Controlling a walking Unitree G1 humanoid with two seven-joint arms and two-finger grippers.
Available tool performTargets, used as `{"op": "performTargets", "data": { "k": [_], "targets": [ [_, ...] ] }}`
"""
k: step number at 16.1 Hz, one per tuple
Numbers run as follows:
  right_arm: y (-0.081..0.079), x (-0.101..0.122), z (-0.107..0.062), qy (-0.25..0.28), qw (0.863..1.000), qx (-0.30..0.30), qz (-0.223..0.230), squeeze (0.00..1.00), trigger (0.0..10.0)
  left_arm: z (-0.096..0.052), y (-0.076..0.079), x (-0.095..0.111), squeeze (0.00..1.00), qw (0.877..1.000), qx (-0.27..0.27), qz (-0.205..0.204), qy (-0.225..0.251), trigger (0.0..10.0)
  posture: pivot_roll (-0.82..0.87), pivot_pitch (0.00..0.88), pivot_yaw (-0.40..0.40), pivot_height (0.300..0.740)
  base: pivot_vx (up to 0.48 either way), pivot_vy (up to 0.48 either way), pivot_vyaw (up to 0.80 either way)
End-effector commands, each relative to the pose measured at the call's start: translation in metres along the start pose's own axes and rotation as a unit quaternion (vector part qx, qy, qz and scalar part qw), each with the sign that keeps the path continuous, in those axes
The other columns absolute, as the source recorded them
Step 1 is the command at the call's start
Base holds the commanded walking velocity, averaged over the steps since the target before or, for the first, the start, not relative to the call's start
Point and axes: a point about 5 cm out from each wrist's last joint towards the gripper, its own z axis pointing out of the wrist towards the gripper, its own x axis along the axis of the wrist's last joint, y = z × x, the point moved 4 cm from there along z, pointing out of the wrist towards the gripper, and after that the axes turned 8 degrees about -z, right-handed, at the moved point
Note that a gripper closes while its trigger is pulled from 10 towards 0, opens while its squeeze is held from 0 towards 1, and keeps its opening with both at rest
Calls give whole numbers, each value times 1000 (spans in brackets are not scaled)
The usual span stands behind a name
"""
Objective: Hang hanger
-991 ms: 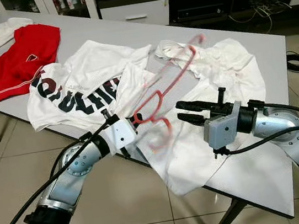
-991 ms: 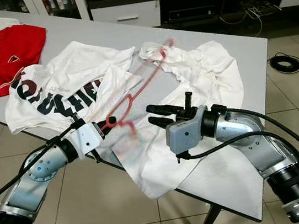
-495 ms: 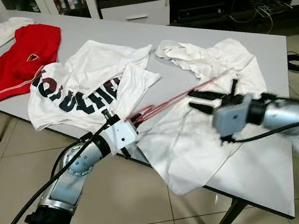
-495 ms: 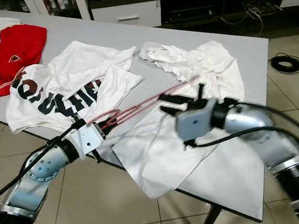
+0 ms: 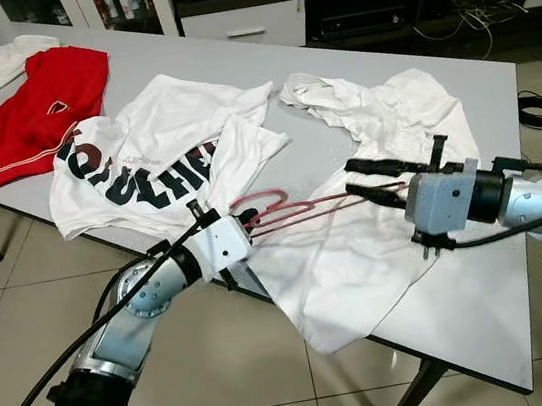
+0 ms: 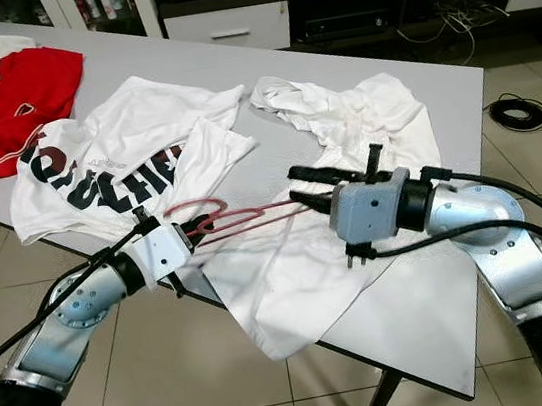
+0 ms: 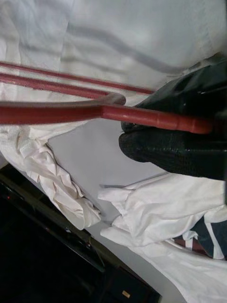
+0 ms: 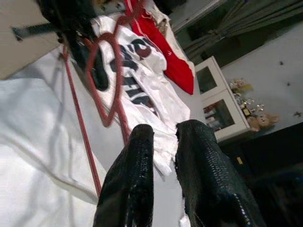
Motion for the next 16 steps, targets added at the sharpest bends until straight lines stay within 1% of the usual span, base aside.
{"op": "performTargets", "data": {
  "k": [1,3,4,5,6,7,8,10,11,12,13,14,15,16],
  "targets": [
    [-12,8,3,6,999,42,1,0,10000,1,0,2,0,1000,-2,7,1,0,-104,0,66,736,0,0,0],
    [-22,11,7,10,997,66,30,0,10000,1,0,1,0,1000,-2,7,1,0,-100,0,65,736,0,0,0],
    [-26,12,9,12,997,73,39,439,10000,1,0,1,0,1000,-2,7,1,0,-100,0,66,736,0,0,0],
    [-27,12,11,13,996,76,40,639,10000,1,0,1,0,1000,-2,7,1,0,-99,0,66,736,0,0,0],
    [-27,13,17,15,996,77,43,973,10000,1,1,2,0,1000,-3,7,2,0,-97,0,68,736,0,0,0],
    [-26,13,19,14,996,75,40,984,10000,2,2,2,0,1000,-4,7,2,0,-96,0,68,736,0,0,0],
    [-23,12,22,8,997,66,31,969,10000,2,3,4,0,1000,-5,8,4,0,-93,0,68,736,0,0,0],
    [-11,10,21,0,998,47,28,871,10000,3,7,4,0,1000,-10,7,5,0,-90,0,70,736,0,0,0],
    [-8,10,20,-2,999,44,29,863,10000,3,9,3,0,1000,-12,6,4,0,-90,0,70,736,0,0,0],
    [-7,6,19,-12,999,43,25,298,10000,5,13,3,0,1000,-18,5,5,0,-93,0,74,736,0,0,0],
    [-9,5,18,-16,998,47,26,12,10000,6,16,3,0,1000,-22,5,6,0,-96,0,75,736,0,0,0],
    [-14,4,19,-15,998,58,31,0,10000,8,17,4,0,1000,-24,6,8,0,-98,0,76,736,0,0,0],
    [-24,5,23,-12,996,77,37,0,10000,10,17,7,0,1000,-26,8,11,0,-98,0,77,736,0,0,0],
    [-28,6,26,-9,996,83,41,0,10000,11,16,8,0,1000,-26,9,13,0,-101,0,78,736,0,0,0]
  ]
}}
